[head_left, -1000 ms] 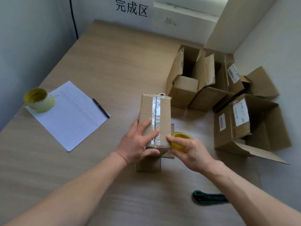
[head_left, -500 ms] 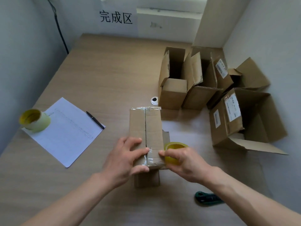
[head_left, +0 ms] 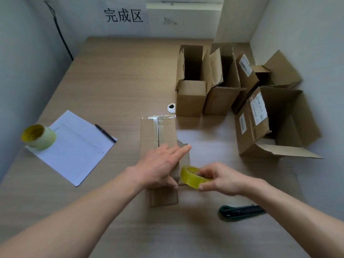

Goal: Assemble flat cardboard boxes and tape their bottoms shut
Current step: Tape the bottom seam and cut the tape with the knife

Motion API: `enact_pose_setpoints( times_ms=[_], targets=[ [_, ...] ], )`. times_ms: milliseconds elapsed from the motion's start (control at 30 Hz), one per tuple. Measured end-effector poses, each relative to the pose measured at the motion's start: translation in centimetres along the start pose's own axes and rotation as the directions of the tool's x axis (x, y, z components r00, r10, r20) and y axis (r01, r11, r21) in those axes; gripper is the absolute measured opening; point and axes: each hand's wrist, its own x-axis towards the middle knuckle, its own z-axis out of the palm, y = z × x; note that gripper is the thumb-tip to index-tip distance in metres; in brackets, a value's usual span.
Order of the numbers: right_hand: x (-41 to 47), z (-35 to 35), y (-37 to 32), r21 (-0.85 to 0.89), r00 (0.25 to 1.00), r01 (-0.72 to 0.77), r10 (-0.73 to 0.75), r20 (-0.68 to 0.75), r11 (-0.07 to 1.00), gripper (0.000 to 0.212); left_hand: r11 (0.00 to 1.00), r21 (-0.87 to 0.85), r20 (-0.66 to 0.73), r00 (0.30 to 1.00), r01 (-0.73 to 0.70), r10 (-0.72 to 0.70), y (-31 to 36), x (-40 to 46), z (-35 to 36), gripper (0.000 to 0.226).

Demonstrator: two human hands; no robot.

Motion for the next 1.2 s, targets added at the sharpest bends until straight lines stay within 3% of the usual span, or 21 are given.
enact_pose_setpoints(
  times_ms=[33, 100, 133, 200, 300, 400, 500, 633, 700, 800, 900, 1000, 1100, 1200],
  targets=[
    [0.2, -1.0, -0.3, -0.200, 1.000, -0.009, 0.004, -0.022, 0.980, 0.021, 1.000, -0.020, 0.004, 1.000, 0.015, -0.015, 0.2, 0.0, -0.1, 0.125],
    [1.0, -2.5, -1.4, -0.639, 0.971, -0.043, -0.118, -0.207, 0.768, 0.032, 0.995, -0.085, 0.003, 0.998, 0.061, -0.061, 0.7, 0.2, -0.6, 0.117],
    [1.6, -2.8, -2.1, -0.727, 0.932, -0.063, -0.221, -0.289, 0.683, 0.034, 0.989, -0.121, 0.001, 0.996, 0.087, -0.087, 1.0, 0.5, -0.9, 0.109],
    [2.5, -2.9, -3.6, -0.782, 0.872, -0.055, -0.351, -0.340, 0.621, 0.031, 0.980, -0.161, -0.003, 0.993, 0.118, -0.120, 1.5, 1.3, -1.7, 0.088],
    [2.9, -2.5, -3.8, -0.798, 0.848, -0.057, -0.393, -0.357, 0.600, 0.030, 0.969, -0.143, 0.030, 0.979, 0.203, -0.201, 2.2, 2.8, -2.8, 0.059],
    [2.6, -2.0, -3.3, -0.767, 0.801, -0.047, -0.435, -0.411, 0.639, 0.032, 0.929, -0.156, 0.029, 0.942, 0.336, -0.335, 2.8, 3.8, -2.9, 0.037],
    [2.0, -0.8, -2.4, -0.710, 0.678, 0.013, -0.528, -0.511, 0.704, 0.028, 0.883, -0.234, 0.038, 0.911, 0.407, -0.411, 2.8, 4.3, -2.6, 0.032],
    [-1.9, 2.2, 2.7, -0.471, 0.599, 0.103, -0.433, -0.674, 0.876, 0.050, 0.836, -0.319, 0.037, 0.887, 0.446, -0.459, 2.6, 4.3, -2.2, 0.029],
    [-5.2, 4.4, 7.3, -0.432, 0.670, -0.032, -0.301, -0.679, 0.901, 0.063, 0.811, -0.365, 0.055, 0.880, 0.457, -0.471, 2.6, 4.2, -2.2, 0.029],
    [-9.5, 7.5, 13.0, -0.463, 0.864, -0.272, 0.001, -0.504, 0.843, 0.060, 0.795, -0.386, 0.068, 0.874, 0.468, -0.481, 2.6, 4.2, -2.3, 0.029],
    [-10.5, 9.6, 15.0, -0.489, 0.869, -0.375, 0.116, -0.480, 0.788, 0.037, 0.799, -0.380, 0.066, 0.875, 0.466, -0.479, 2.7, 4.2, -2.2, 0.028],
    [-9.5, 10.1, 13.6, -0.422, 0.859, -0.431, 0.220, -0.463, 0.797, 0.027, 0.795, -0.390, 0.071, 0.876, 0.465, -0.477, 2.8, 4.1, -2.3, 0.028],
    [-8.4, 9.9, 10.8, -0.061, 0.848, -0.317, 0.254, -0.465, 0.947, 0.006, 0.783, -0.399, 0.089, 0.870, 0.477, -0.485, 2.7, 4.1, -2.5, 0.026],
    [-7.2, 9.9, 8.0, 0.290, 0.840, -0.108, 0.243, -0.485, 0.951, 0.023, 0.773, -0.409, 0.106, 0.867, 0.484, -0.487, 2.6, 4.2, -2.5, 0.026]
  ],
)
